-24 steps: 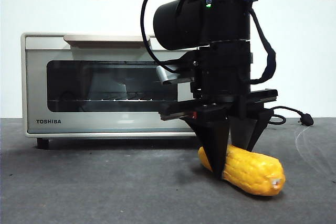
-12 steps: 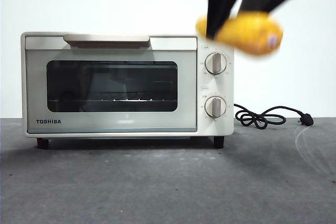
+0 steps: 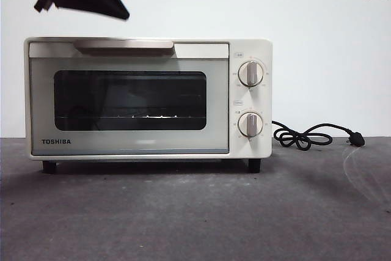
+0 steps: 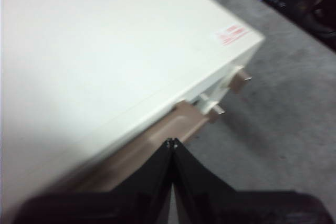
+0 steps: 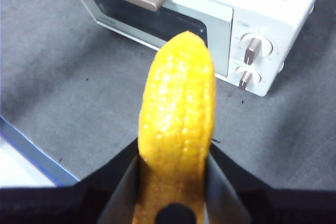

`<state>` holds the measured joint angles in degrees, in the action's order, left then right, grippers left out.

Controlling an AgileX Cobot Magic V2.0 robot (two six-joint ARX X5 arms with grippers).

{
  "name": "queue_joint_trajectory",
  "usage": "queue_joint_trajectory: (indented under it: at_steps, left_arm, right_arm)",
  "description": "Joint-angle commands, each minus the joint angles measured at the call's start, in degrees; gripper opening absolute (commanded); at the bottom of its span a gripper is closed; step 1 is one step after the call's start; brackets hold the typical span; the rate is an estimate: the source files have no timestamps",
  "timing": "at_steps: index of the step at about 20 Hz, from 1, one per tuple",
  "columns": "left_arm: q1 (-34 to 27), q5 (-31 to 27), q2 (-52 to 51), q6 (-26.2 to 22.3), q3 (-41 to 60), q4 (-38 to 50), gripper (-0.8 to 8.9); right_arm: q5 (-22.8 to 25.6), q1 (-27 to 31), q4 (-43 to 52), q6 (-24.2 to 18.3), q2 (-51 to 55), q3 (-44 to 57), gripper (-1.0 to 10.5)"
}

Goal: Take the corn from the table,put the corn in the oven

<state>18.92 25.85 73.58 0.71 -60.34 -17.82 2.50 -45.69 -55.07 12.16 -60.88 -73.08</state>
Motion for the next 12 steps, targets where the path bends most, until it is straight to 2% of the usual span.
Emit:
queue_joint_trajectory:
  at_steps: [1, 4, 12]
  left_arm:
    - [0.3, -2.6, 1.3, 0.3, -0.2, 1.4, -0.06]
    - [0.7, -5.1, 2.4, 0.1, -0.2, 1.8, -0.06]
    - [0.8, -6.6, 4.5, -0.4, -0.2, -0.2, -0.06]
  right_arm:
    - [-0.1, -0.1, -0.5, -0.2, 0.0, 0.1, -0.1]
    - [-0.1, -0.1, -0.6, -0.2, 0.0, 0.1, -0.1]
    - [0.1, -0.1, -0.6, -0.7, 0.0, 0.1, -0.1]
